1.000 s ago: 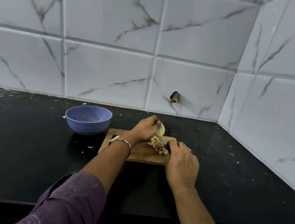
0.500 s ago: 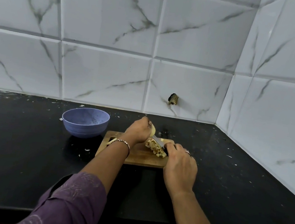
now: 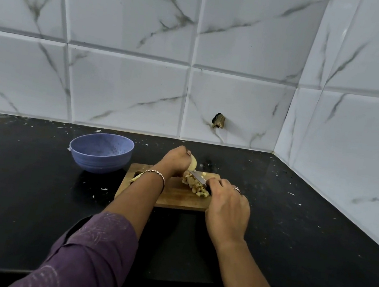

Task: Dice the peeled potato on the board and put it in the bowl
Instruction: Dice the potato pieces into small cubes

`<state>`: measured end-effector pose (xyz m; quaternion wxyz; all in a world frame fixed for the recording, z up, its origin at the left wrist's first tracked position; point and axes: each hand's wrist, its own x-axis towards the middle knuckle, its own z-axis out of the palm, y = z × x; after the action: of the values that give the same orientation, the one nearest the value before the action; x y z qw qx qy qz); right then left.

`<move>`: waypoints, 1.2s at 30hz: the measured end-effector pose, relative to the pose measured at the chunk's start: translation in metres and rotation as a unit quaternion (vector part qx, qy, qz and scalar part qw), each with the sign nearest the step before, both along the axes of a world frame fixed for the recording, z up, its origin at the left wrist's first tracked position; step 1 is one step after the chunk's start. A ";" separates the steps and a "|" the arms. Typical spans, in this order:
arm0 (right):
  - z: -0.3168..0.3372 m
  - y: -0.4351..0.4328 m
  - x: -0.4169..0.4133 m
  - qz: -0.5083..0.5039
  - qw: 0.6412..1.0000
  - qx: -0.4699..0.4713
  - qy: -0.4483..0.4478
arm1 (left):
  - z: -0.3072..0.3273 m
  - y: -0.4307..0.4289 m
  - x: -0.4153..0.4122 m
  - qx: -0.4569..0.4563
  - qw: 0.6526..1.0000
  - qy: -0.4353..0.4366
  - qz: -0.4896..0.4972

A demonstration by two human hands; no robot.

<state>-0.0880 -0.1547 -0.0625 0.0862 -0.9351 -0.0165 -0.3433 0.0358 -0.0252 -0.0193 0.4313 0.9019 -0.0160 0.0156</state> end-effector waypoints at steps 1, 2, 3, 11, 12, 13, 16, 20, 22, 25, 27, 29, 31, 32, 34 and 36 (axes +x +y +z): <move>0.001 0.000 0.000 -0.001 1.000 0.002 0.000 | 0.001 -0.002 -0.001 -0.004 1.000 0.006 -0.010; 0.001 -0.001 -0.001 0.000 1.000 0.004 0.001 | 0.002 -0.004 -0.002 -0.009 1.000 0.014 -0.018; 0.002 -0.001 -0.001 0.001 1.000 0.005 0.004 | 0.003 -0.005 -0.002 -0.017 0.999 0.025 -0.027; 0.002 -0.003 -0.002 -0.007 1.000 0.016 0.007 | 0.008 -0.005 -0.004 -0.104 0.994 -0.044 0.011; 0.002 -0.003 -0.002 -0.008 1.000 0.016 0.006 | 0.008 -0.003 -0.003 -0.083 0.994 -0.067 0.021; 0.002 -0.002 -0.002 -0.010 1.000 0.016 0.004 | 0.008 0.000 -0.002 -0.058 0.994 -0.084 0.025; 0.002 -0.001 -0.001 -0.015 1.000 0.011 -0.001 | 0.006 0.002 -0.004 0.012 0.995 -0.098 0.008; 0.001 -0.002 0.000 -0.016 1.000 0.013 0.001 | 0.004 -0.007 -0.007 0.086 0.991 -0.095 -0.023; 0.001 -0.002 -0.001 -0.014 1.000 0.013 0.005 | 0.004 -0.013 -0.008 0.075 0.993 -0.083 -0.041; 0.002 -0.003 -0.001 -0.008 1.000 0.013 0.008 | 0.005 -0.018 -0.013 -0.003 0.996 -0.072 -0.054; 0.003 -0.004 -0.001 -0.007 1.000 0.016 0.011 | 0.009 -0.016 -0.016 -0.069 0.994 -0.078 -0.045; 0.003 -0.004 -0.001 -0.008 1.000 0.022 0.011 | 0.012 -0.010 -0.019 -0.113 0.990 -0.082 -0.023; 0.003 -0.003 -0.002 -0.008 1.000 0.024 0.010 | 0.014 -0.001 -0.020 -0.126 0.988 -0.084 -0.002; 0.003 -0.002 -0.002 -0.006 1.000 0.024 0.013 | 0.013 0.003 -0.021 -0.119 0.989 -0.086 0.002; 0.003 -0.001 -0.004 -0.002 1.000 0.023 0.019 | 0.012 0.010 -0.025 -0.096 0.991 -0.097 0.005; 0.003 0.001 -0.006 0.003 1.000 0.019 0.022 | 0.011 0.013 -0.029 -0.077 0.992 -0.101 0.001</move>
<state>-0.0944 -0.1541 -0.0599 0.1052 -0.9407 -0.0111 -0.3224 0.0072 -0.0122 -0.0080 0.4955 0.8599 -0.0577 0.1085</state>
